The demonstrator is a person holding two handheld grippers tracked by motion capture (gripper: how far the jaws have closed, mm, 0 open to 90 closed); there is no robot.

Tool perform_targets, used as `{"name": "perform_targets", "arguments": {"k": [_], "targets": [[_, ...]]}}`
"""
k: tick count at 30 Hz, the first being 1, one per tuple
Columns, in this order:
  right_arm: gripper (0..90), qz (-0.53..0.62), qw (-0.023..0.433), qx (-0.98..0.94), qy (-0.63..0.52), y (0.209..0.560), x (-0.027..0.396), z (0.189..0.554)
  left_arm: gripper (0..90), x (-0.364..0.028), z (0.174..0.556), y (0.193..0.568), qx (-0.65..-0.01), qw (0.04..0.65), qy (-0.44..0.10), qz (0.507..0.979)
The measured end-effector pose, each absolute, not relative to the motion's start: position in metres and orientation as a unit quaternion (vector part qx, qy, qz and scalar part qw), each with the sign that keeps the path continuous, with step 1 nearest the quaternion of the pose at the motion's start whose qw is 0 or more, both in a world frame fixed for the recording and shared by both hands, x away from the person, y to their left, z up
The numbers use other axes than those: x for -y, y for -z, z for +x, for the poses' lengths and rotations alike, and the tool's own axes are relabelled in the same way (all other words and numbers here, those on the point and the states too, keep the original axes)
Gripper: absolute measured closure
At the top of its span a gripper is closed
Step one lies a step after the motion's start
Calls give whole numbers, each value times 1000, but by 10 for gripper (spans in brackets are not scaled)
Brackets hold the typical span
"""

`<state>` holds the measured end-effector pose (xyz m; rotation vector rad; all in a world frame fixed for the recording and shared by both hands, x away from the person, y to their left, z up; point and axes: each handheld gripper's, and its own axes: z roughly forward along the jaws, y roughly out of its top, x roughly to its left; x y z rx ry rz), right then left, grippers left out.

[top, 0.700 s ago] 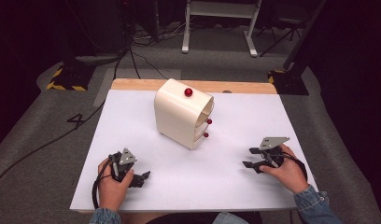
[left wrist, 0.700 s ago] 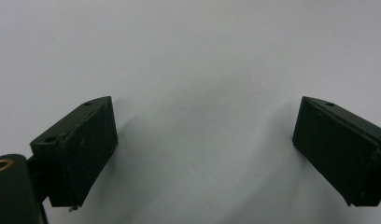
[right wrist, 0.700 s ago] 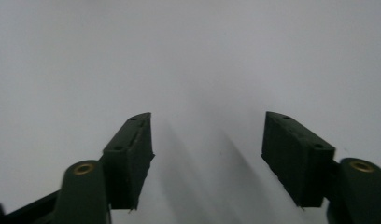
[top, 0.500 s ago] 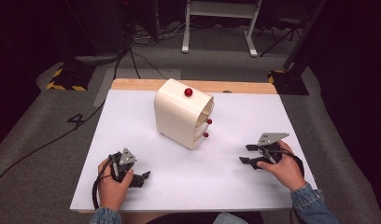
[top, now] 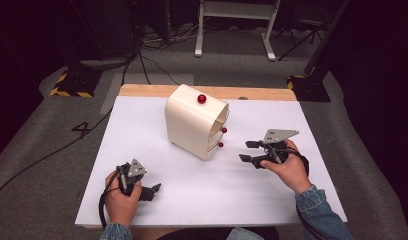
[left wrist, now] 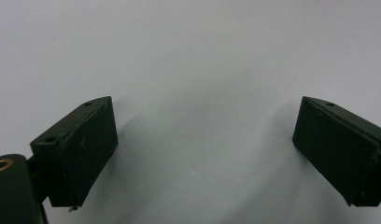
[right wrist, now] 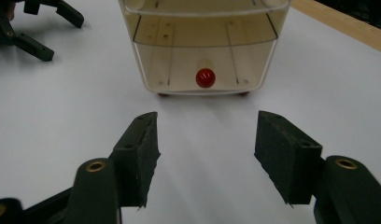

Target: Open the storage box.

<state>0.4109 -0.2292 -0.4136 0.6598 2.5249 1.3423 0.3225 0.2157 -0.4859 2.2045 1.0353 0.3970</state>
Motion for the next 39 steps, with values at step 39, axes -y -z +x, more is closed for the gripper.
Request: {"name": "perform_targets", "arguments": {"k": [39], "targets": [[719,204,119,-822,-519,475,179,446,67,-216,322,486,-396,330,-153,843]]}}
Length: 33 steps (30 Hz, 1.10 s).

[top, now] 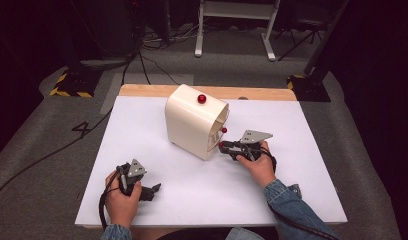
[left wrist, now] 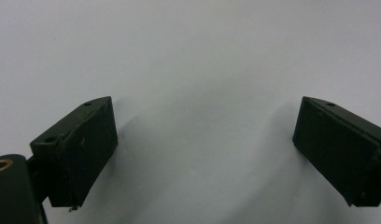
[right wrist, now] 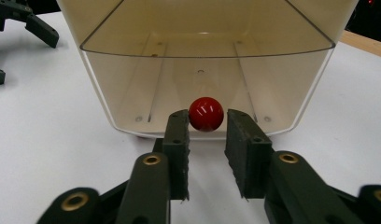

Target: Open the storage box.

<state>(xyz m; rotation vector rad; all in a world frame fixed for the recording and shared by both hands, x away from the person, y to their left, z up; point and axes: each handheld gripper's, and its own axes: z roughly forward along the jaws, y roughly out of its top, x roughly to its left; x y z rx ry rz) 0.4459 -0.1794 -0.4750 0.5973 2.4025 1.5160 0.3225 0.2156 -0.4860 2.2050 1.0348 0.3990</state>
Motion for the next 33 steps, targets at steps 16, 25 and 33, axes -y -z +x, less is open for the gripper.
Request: {"name": "perform_targets", "arguments": {"k": [16,25,33], "targets": [[745,210,119,-816,-526,474,180,444,66,-216,322,486,-396,329,-154,843],[745,212,120,-818,-520,472,187,439,67,-216,323,486,-396,330,-152,843],[745,218,121,-822,-511,469,206,428,66,-216,323,485,-395,328,-153,844]]}}
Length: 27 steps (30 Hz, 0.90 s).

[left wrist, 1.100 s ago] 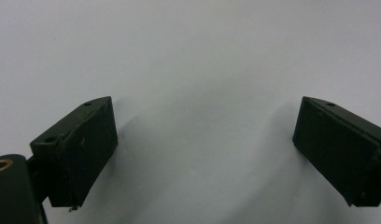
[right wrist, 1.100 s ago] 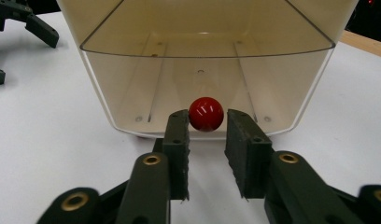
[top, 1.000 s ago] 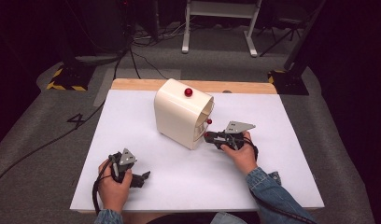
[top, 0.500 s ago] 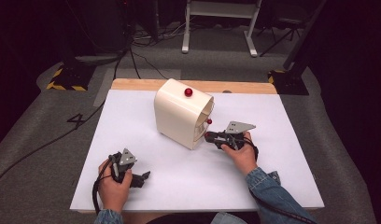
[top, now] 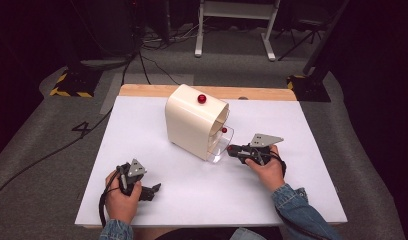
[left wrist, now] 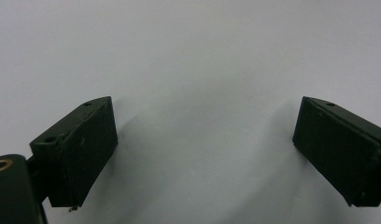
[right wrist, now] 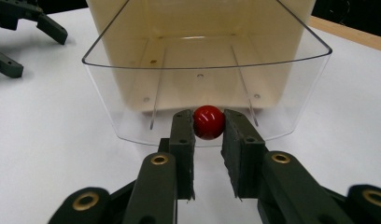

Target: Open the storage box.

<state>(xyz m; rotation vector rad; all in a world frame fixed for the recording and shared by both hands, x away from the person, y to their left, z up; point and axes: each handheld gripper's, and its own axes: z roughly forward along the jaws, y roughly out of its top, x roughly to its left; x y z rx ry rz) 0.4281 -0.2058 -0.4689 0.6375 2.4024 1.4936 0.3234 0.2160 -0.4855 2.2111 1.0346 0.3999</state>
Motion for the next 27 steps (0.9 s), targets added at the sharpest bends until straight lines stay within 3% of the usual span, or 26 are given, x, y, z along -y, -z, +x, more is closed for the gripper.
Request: {"name": "perform_targets", "arguments": {"k": [27], "targets": [[744,238,132,-828,-490,463,254,393,66,-216,323,485,-397,329,-149,844]]}}
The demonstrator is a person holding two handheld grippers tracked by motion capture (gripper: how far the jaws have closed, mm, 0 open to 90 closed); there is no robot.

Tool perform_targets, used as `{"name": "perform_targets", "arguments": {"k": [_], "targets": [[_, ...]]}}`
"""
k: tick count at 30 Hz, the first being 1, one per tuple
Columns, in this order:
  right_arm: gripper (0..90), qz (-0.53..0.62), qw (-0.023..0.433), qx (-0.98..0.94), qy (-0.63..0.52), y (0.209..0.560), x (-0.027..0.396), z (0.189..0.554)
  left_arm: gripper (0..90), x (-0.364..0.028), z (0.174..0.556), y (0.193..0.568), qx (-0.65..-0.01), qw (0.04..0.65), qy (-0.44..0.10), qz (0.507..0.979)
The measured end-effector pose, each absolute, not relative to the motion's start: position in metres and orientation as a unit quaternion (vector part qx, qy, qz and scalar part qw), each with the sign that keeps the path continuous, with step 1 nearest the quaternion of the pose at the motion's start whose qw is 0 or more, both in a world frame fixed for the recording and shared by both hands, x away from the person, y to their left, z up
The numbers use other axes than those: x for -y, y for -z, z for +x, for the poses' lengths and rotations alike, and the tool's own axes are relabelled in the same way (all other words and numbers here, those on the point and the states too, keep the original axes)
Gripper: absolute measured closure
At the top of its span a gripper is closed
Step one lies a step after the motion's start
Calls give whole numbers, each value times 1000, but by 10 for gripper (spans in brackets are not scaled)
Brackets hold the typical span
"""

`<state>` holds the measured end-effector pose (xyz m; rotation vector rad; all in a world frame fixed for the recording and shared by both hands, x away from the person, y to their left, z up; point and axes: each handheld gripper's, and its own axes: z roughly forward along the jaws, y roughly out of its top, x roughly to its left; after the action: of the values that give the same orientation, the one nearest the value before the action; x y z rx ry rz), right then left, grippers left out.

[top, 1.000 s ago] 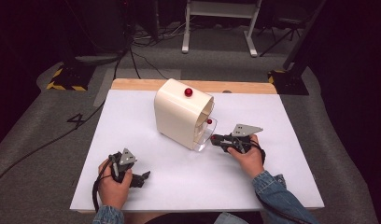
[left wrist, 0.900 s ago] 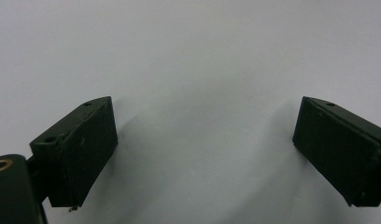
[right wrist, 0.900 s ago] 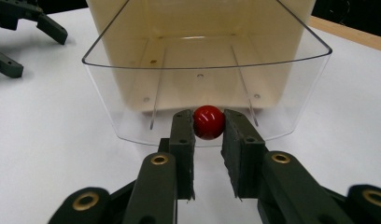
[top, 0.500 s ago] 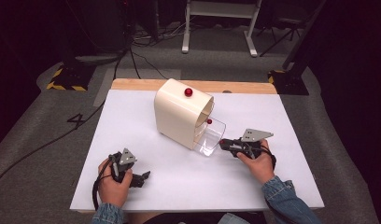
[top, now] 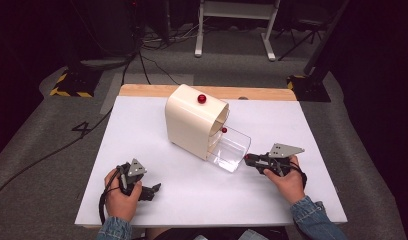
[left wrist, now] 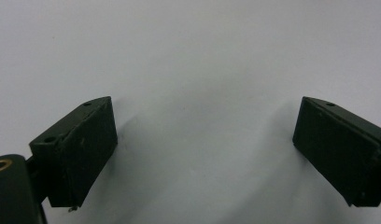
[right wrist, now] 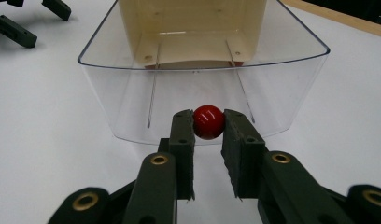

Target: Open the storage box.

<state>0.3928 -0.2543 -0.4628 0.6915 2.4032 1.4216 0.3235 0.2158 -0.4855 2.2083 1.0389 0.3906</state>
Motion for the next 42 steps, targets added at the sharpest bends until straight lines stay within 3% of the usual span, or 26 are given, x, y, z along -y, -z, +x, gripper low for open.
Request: {"name": "perform_targets", "arguments": {"k": [6,9,12,24,42], "targets": [[734,241,126,-831,-485,466,258,395,65,-216,324,485,-397,329,-148,844],[609,244,120,-836,-476,469,260,397,66,-216,324,485,-397,329,-149,844],[585,251,118,-831,-483,466,264,398,65,-216,324,485,-397,329,-148,844],[573,262,135,-810,-507,443,276,388,64,-216,324,486,-399,331,-145,843],[573,238,145,-797,-535,384,252,393,64,-216,324,486,-399,331,-144,843]]}}
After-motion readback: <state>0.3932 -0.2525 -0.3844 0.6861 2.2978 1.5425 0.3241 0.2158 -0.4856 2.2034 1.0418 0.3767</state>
